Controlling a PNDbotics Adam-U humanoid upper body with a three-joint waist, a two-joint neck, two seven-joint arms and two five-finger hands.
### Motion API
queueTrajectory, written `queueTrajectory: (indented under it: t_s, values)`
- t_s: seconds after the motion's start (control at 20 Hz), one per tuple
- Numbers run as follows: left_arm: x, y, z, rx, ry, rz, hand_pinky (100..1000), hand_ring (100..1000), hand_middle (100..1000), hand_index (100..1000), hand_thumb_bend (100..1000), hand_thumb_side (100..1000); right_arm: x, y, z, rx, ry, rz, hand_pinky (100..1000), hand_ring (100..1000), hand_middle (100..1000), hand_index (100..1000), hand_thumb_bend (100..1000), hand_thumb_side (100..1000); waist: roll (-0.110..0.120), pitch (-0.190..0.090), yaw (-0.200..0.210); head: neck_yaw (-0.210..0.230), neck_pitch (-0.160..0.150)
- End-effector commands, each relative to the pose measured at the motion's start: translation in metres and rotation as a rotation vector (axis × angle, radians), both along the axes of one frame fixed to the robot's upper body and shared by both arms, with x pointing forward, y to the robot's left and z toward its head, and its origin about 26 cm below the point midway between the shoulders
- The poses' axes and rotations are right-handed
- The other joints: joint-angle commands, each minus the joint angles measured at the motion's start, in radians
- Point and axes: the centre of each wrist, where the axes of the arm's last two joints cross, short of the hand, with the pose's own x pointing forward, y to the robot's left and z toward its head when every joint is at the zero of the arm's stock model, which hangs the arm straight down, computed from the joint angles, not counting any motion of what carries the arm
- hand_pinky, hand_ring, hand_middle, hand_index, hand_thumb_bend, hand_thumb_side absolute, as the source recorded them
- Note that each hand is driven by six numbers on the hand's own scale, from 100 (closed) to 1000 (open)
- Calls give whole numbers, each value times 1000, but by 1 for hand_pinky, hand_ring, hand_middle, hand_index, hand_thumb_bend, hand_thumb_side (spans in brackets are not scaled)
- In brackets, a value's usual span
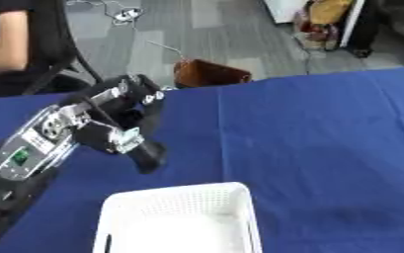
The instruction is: Pick up objects on the table and place them in the box.
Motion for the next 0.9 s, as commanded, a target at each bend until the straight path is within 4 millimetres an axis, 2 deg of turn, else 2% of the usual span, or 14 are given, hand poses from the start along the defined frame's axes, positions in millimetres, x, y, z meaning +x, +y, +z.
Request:
queueTrajectory:
  t_s: [0.05, 0.35, 0.4, 0.45, 0.5, 0.9]
  values:
    - [-8, -6, 14, 312, -245, -255, 100, 100, 100, 112, 100, 420, -2, -8, 6, -401, -253, 167, 721, 821, 820, 933, 852, 699, -9, -34, 11, 9, 9]
    - [-28, -42, 26, 263, -275, -391, 100, 100, 100, 110, 100, 446, -3, -17, -5, -401, -218, 145, 715, 818, 818, 932, 851, 701, -15, -53, 62, 6, 60]
    - [-32, -46, 29, 255, -280, -408, 100, 100, 100, 110, 100, 491, -3, -16, -7, -401, -213, 146, 715, 818, 818, 932, 859, 707, -15, -59, 69, 6, 68]
    - [-35, -49, 32, 246, -281, -422, 100, 100, 100, 110, 100, 452, -3, -16, -8, -403, -209, 147, 714, 818, 818, 932, 851, 703, -15, -64, 74, 6, 73]
    - [-37, -50, 34, 238, -280, -432, 100, 100, 100, 110, 100, 451, -3, -16, -10, -403, -205, 148, 714, 818, 818, 932, 851, 704, -14, -71, 77, 6, 77]
    - [-46, -52, 44, 191, -263, -459, 100, 100, 100, 109, 100, 461, -3, -14, -16, -396, -188, 151, 713, 817, 818, 932, 851, 714, -13, -105, 91, 2, 71]
